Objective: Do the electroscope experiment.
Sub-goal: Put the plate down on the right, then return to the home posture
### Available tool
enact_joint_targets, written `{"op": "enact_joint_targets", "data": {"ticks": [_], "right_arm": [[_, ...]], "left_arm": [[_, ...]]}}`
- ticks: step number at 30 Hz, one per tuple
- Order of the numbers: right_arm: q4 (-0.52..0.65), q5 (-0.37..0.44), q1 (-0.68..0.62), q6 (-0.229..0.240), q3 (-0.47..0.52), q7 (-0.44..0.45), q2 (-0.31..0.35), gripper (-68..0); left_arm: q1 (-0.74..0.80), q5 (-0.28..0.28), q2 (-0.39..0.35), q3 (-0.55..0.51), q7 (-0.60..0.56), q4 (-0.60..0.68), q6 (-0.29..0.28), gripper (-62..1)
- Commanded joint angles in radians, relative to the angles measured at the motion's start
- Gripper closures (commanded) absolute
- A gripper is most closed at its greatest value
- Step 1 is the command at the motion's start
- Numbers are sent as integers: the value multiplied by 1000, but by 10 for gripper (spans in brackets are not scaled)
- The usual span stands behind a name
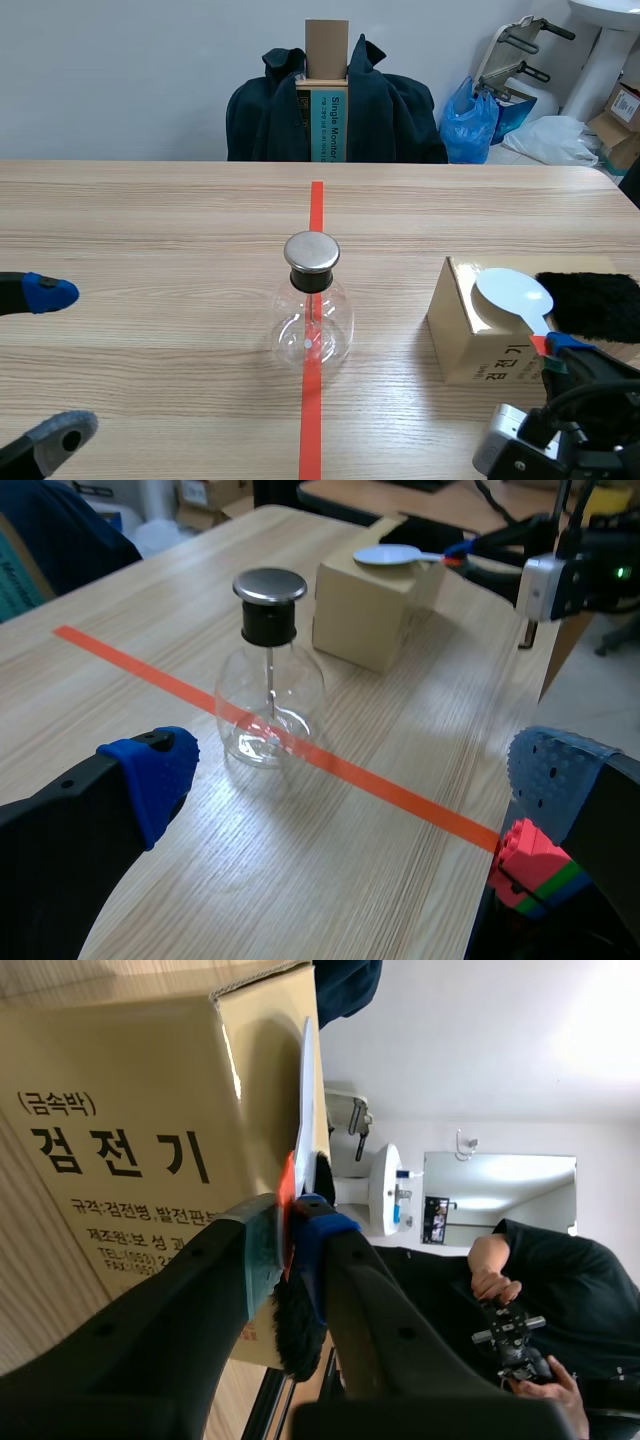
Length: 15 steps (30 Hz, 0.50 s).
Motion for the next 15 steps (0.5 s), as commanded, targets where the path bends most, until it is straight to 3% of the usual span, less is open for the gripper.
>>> {"op": "enact_joint_targets", "data": {"ticks": [1, 7, 11, 15], "right_arm": [[6, 4, 11, -11, 1, -1, 9, -173], [6, 5, 11, -11, 1, -5, 9, -477], [6, 43, 5, -11, 1, -18, 10, -666], [8, 140, -27, -27, 3, -26, 12, -679]], "left_arm": [[-11, -14, 24, -9, -20, 7, -1, -623], [-11, -2, 45, -23, -12, 7, 2, -623], [-12, -2, 64, -23, -9, 7, 38, -623], [-13, -1, 74, -23, -9, 7, 55, -623]]}}
